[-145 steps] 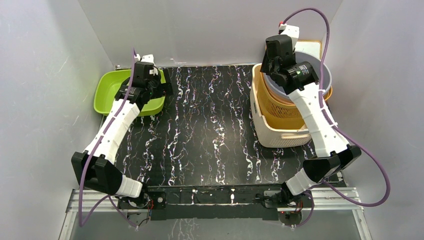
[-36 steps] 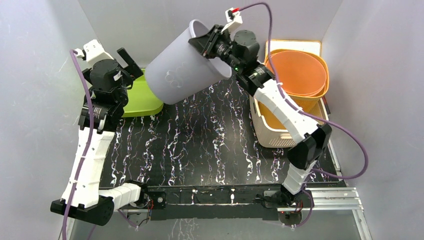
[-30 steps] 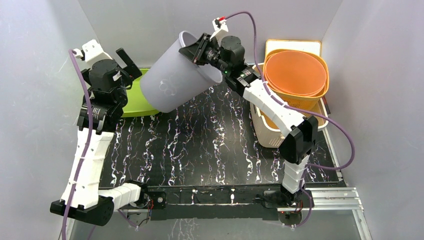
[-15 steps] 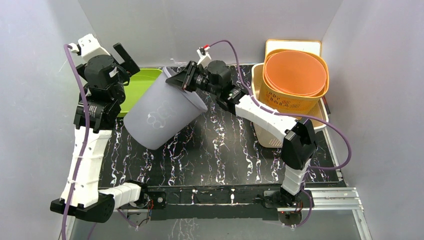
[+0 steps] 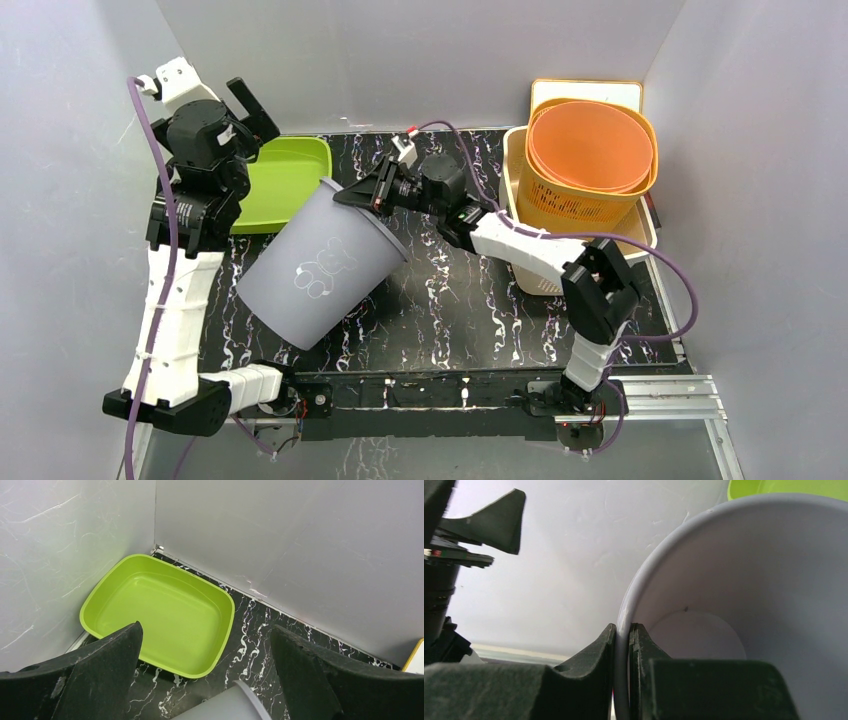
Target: Turn the large container upside down
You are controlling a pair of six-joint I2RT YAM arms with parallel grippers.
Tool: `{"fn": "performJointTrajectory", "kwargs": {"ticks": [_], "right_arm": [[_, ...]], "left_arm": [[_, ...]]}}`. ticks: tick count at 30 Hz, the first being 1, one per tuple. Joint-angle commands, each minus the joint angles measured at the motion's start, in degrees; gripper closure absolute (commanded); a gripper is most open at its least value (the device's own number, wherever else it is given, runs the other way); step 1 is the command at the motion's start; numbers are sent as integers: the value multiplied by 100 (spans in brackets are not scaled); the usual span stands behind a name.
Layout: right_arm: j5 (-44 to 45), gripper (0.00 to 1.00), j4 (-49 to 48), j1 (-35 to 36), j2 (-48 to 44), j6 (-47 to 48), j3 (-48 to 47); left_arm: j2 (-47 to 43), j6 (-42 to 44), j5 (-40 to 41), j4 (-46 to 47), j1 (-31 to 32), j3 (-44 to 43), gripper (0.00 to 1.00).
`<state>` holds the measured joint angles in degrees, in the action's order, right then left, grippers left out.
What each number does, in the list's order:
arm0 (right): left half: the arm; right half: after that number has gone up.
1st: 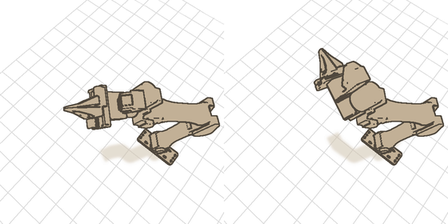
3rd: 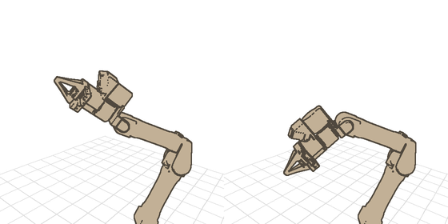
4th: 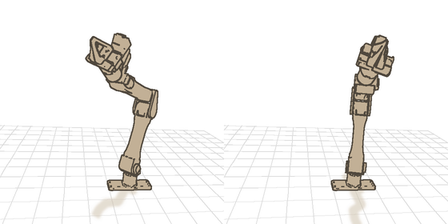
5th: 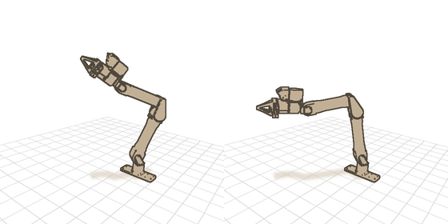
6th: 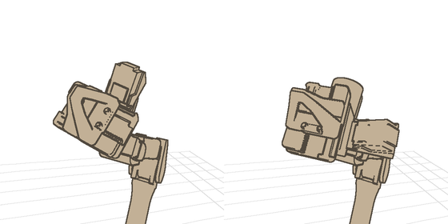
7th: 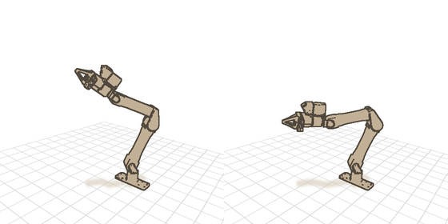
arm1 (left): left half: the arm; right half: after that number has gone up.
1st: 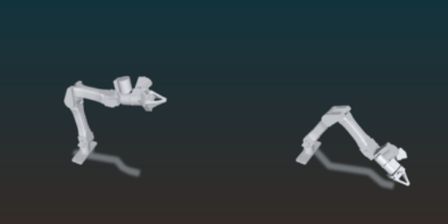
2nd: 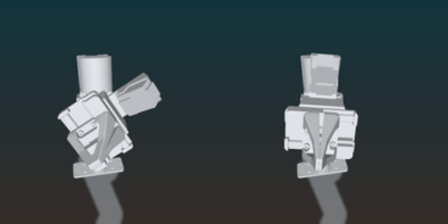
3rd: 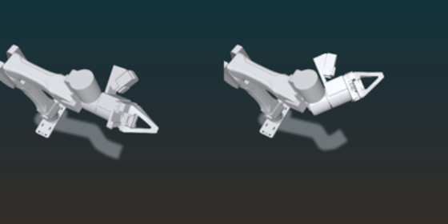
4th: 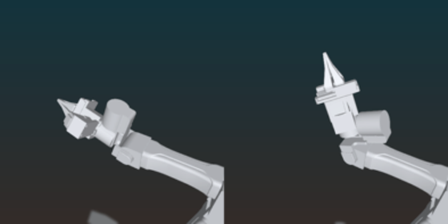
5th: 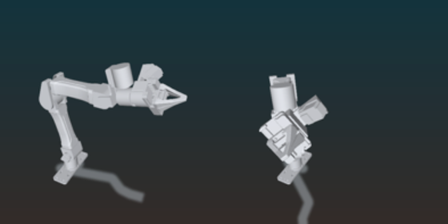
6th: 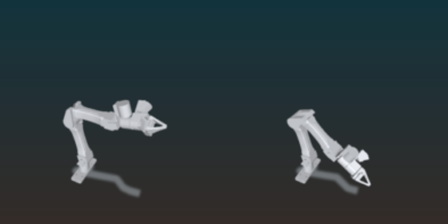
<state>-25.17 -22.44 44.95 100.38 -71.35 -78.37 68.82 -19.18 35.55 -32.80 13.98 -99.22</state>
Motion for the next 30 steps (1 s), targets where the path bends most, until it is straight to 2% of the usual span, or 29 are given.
{"fn": "performJointTrajectory", "kwargs": {"ticks": [1,4,10,20,22,30], "right_arm": [[-675,100,-1360,-17,331,-779,18],[-818,100,-1577,-42,515,-907,146],[-1339,100,-2689,-459,1096,-1901,509],[-1999,100,-3093,-1144,1921,-2229,718],[-2095,100,-2972,-1308,2003,-2087,747],[-2276,85,-1773,-2059,2399,-877,349]], "left_arm": [[-8,87,64,-131,-34,-278,2],[53,142,125,-229,-31,-409,2],[244,254,243,-415,-34,-744,2],[433,313,200,-411,-31,-917,2],[462,331,190,-395,-31,-915,2],[592,321,79,-347,-24,-810,2]]}}
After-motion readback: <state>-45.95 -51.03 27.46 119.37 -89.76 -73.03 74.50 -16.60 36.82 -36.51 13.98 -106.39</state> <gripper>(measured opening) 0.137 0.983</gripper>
